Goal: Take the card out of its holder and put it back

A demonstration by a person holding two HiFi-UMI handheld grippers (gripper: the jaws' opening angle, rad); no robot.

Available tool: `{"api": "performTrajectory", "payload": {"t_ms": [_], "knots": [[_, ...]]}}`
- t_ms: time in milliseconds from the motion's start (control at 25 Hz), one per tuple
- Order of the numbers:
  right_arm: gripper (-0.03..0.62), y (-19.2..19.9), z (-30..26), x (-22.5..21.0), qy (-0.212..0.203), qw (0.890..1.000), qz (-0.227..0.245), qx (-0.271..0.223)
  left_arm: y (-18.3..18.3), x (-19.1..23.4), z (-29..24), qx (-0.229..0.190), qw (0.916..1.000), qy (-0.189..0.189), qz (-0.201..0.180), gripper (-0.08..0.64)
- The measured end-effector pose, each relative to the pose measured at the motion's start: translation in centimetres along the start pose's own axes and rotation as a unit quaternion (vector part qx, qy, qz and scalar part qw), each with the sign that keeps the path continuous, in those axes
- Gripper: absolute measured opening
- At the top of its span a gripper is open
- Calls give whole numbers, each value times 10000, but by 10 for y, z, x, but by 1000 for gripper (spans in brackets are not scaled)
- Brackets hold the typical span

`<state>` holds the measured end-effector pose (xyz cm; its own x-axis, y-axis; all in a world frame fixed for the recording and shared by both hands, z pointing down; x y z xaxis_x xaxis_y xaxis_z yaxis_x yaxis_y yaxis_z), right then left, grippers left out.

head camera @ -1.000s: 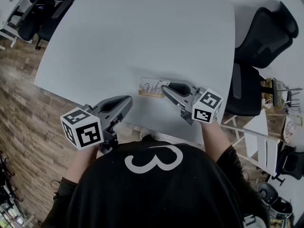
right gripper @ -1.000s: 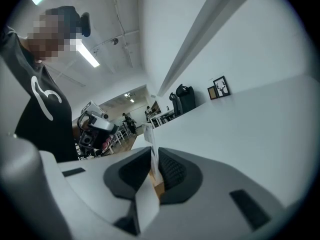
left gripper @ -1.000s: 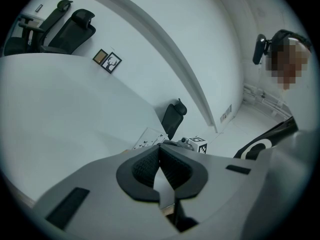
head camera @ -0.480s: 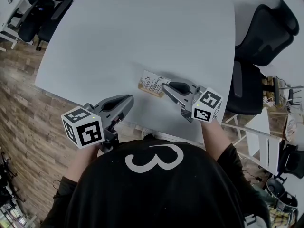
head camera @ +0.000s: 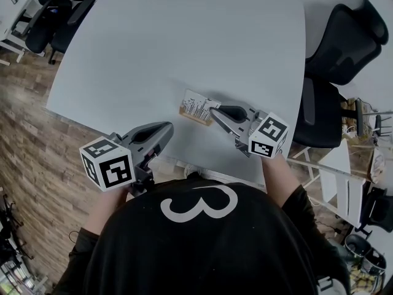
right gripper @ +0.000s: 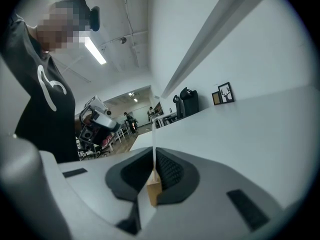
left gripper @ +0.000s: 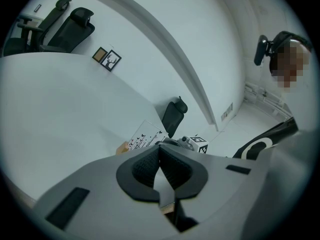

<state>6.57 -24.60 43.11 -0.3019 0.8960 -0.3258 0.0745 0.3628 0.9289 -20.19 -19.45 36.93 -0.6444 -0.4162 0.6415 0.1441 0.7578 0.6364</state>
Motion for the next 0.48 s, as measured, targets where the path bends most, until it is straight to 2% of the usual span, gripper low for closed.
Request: {"api": "performTrajectory", "payload": {"t_ms": [480], "knots": [[21, -11, 10, 17, 136, 9991, 398, -62, 12, -21, 8, -86, 9999, -76, -36, 11]]}}
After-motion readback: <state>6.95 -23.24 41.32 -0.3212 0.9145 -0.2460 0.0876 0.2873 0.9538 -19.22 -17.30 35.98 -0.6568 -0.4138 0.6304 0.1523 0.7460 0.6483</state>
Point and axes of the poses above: the fingertips, and each gripper's own axes: z backward along the fingers, x to its left, y out of its underside, the point moved 10 cm from there along z, backward along the fingers, and after that the axes turned 6 degrees about -y, right-handed, at the moved point
